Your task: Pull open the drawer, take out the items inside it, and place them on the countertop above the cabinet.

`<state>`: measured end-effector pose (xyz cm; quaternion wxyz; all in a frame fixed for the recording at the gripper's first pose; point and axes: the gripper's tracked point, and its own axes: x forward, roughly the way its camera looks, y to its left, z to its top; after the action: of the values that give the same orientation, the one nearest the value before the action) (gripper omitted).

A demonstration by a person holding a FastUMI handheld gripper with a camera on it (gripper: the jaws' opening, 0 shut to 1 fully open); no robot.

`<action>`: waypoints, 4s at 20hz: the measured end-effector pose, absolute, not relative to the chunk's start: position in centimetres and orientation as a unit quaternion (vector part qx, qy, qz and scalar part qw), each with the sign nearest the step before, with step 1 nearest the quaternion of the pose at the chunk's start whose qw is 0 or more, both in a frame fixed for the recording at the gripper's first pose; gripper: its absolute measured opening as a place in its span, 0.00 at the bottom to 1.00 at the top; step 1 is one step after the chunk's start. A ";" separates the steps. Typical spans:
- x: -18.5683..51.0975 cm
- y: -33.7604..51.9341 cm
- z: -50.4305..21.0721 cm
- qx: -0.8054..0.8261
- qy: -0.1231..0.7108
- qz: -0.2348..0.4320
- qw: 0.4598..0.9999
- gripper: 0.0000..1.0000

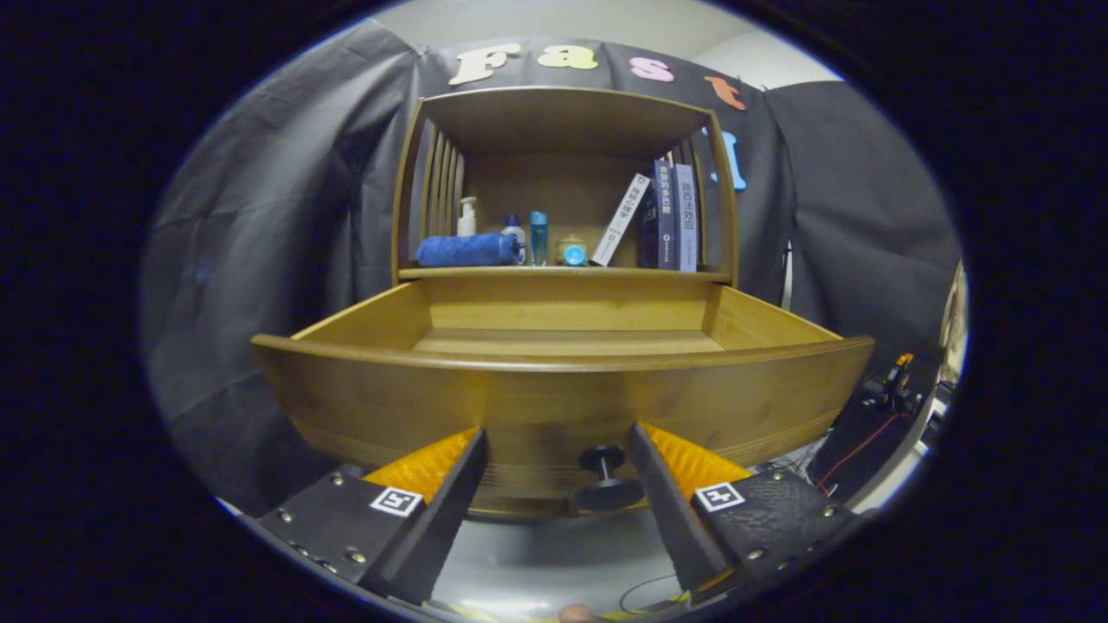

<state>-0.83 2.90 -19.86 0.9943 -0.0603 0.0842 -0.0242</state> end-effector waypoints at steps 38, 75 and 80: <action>20.6 4.3 -15.2 -0.052 0.012 -0.007 0.999 1.00; 11.1 4.4 -11.8 -0.014 0.045 0.002 0.999 1.00; 6.6 5.9 -4.0 -0.043 0.037 0.028 0.998 1.00</action>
<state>6.60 5.89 -3.96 0.9980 -0.0434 0.0369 0.0280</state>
